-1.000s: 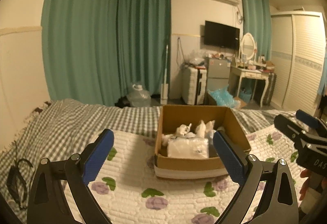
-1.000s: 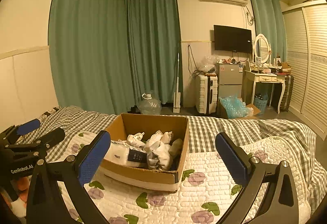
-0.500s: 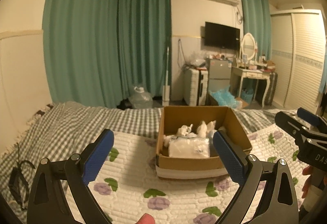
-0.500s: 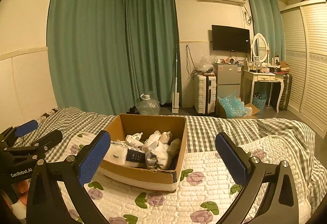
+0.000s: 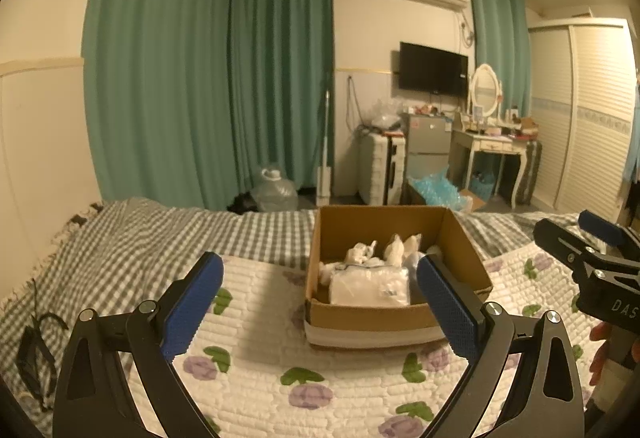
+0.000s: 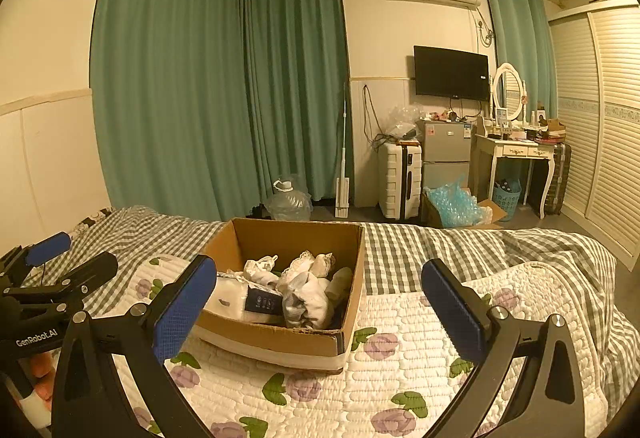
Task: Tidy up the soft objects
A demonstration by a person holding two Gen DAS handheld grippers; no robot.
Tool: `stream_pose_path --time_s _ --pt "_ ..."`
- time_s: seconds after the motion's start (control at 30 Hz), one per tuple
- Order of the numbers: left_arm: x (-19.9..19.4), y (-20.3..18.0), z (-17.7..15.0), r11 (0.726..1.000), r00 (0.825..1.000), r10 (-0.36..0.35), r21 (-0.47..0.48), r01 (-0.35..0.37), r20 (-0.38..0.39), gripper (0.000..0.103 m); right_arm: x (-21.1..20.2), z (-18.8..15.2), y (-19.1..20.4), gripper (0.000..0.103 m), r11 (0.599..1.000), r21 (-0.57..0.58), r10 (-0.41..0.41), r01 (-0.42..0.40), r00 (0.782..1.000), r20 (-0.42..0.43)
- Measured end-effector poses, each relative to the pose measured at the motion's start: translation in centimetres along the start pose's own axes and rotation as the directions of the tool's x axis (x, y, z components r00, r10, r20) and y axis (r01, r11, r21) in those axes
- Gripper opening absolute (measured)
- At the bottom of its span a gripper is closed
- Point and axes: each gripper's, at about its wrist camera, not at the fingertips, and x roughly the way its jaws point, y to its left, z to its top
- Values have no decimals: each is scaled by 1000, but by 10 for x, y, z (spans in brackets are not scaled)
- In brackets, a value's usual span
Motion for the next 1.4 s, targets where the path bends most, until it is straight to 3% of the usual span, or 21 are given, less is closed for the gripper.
stream_pose_path --time_s 1.4 --pt "0 1 -2 1000 999 11 -3 -11 -34 99 6 -5 2 103 1000 2 1 -1 1000 -10"
